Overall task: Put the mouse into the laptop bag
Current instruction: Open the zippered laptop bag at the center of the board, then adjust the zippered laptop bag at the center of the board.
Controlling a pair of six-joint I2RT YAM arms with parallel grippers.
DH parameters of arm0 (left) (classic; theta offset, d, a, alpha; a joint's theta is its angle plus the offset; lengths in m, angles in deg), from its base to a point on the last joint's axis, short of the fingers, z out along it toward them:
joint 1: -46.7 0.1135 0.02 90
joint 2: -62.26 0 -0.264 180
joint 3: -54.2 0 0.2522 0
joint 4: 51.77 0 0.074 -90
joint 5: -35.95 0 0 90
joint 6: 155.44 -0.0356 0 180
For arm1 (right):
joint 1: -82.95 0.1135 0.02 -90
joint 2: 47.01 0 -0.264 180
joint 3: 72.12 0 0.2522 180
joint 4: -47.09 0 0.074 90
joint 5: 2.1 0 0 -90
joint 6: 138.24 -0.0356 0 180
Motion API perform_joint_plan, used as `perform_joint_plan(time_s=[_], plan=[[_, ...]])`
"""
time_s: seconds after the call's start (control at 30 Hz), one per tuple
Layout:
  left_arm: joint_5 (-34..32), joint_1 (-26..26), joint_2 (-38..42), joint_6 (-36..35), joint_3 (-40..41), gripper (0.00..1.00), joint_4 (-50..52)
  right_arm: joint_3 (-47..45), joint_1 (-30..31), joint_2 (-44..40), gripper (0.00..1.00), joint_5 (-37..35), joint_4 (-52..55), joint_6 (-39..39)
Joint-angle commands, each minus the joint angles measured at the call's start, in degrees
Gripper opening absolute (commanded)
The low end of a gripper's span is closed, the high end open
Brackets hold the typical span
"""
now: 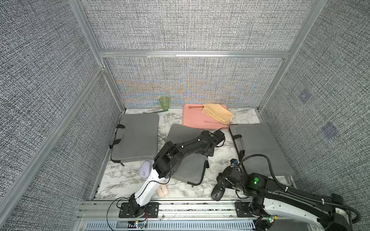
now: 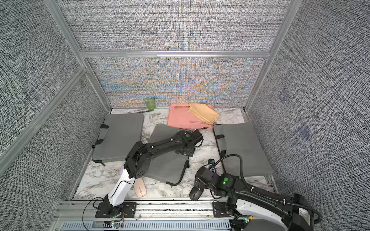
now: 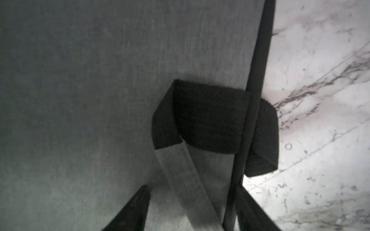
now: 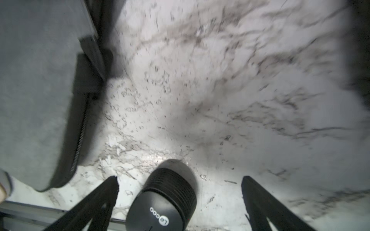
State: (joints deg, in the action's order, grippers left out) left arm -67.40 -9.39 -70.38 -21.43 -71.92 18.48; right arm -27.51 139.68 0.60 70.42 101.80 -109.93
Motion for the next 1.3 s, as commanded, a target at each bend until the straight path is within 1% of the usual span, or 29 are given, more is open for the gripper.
perform_joint_plan(time_s=[0.0, 0.03, 0.1, 0.13, 0.17, 0.23, 0.33, 0.4, 0.47, 0.53, 0.63, 0.67, 0.7, 0.73, 0.77, 0.8, 0.83, 0.87, 0.9, 1.03, 1.1, 1.27], plan=[[1.13, 0.85, -0.36, -0.24, -0.01, 0.35, -0.77, 4.87, -5.94, -0.85, 0.99, -8.94, 5.54, 8.74], [1.18, 1.05, -0.28, -0.25, 0.11, 0.21, -0.77, 5.95, -9.23, -0.26, 0.99, -10.09, 5.16, 10.90], [1.54, 1.45, 0.30, -0.32, 0.13, 0.02, -0.53, 7.01, -16.86, 2.73, 0.99, -9.01, 3.22, 13.07], [1.60, 1.67, 0.69, -0.49, 0.12, 0.00, -0.33, 7.24, -21.25, 5.18, 0.99, -6.34, 0.48, 15.33], [1.57, 1.76, 1.16, -0.78, 0.12, 0.00, -0.33, 7.59, -25.19, 7.76, 0.99, -3.81, -1.37, 17.04], [1.37, 2.11, 2.56, -1.10, 0.19, 0.00, -0.11, 10.54, -32.28, 14.90, 0.99, -2.27, -1.52, 18.41], [2.40, 2.49, 4.62, -1.76, 0.12, 0.00, -0.06, 14.82, -37.53, 24.54, 0.99, -0.58, -3.42, 22.06], [3.09, 2.62, 6.05, -2.18, 0.10, 0.00, -0.15, 17.79, -38.96, 30.66, 0.99, -0.50, -4.66, 24.31], [3.30, 2.83, 7.50, -2.43, 0.27, 0.00, -0.06, 21.61, -40.11, 36.98, 0.99, -1.67, -3.04, 24.46], [3.82, 3.01, 9.03, -2.85, 0.72, 0.00, -0.23, 25.10, -41.55, 42.46, 0.99, 1.11, -2.30, 24.98], [4.65, 3.35, 11.31, -3.39, 1.56, 0.00, -0.72, 28.61, -41.78, 47.50, 0.97, 3.44, -3.43, 25.73], [4.95, 3.51, 12.16, -3.52, 2.07, 0.00, -0.90, 29.43, -41.72, 49.01, 0.90, 3.85, -3.50, 26.00], [5.27, 3.69, 13.16, -3.56, 2.60, 0.00, -1.18, 30.07, -41.79, 50.15, 0.77, 3.83, -3.32, 26.23], [5.54, 3.87, 13.99, -3.59, 3.14, 0.00, -1.35, 30.38, -41.82, 51.00, 0.58, 4.08, -3.33, 26.41], [5.65, 4.12, 14.94, -3.37, 3.86, 0.00, -1.55, 30.41, -41.65, 51.47, 0.34, 4.54, -3.37, 26.66], [5.65, 4.30, 15.88, -2.92, 4.49, 0.00, -1.57, 30.34, -41.61, 51.47, 0.19, 4.68, -3.33, 26.60], [5.46, 4.46, 16.69, -2.35, 5.20, 0.00, -1.48, 30.10, -41.51, 51.17, 0.09, 4.63, -3.25, 26.54], [5.43, 4.66, 17.54, -1.78, 6.05, 0.00, -1.34, 29.47, -41.30, 50.36, 0.02, 4.65, -3.54, 26.49], [5.56, 4.98, 18.34, -1.12, 7.11, 0.00, -1.36, 28.66, -41.09, 49.33, 0.00, 4.87, -4.07, 26.58], [7.63, 6.63, 23.26, 1.81, 12.48, 0.00, -2.48, 25.16, -39.59, 44.83, 0.00, 6.52, -6.02, 26.52], [7.97, 7.37, 25.22, 2.56, 14.27, 0.00, -2.44, 23.11, -37.87, 42.53, 0.00, 8.61, -8.02, 26.37], [9.39, 9.67, 26.55, 0.75, 12.83, 0.00, -1.47, 22.89, -31.50, 41.80, 0.00, 8.74, -8.87, 24.67]])
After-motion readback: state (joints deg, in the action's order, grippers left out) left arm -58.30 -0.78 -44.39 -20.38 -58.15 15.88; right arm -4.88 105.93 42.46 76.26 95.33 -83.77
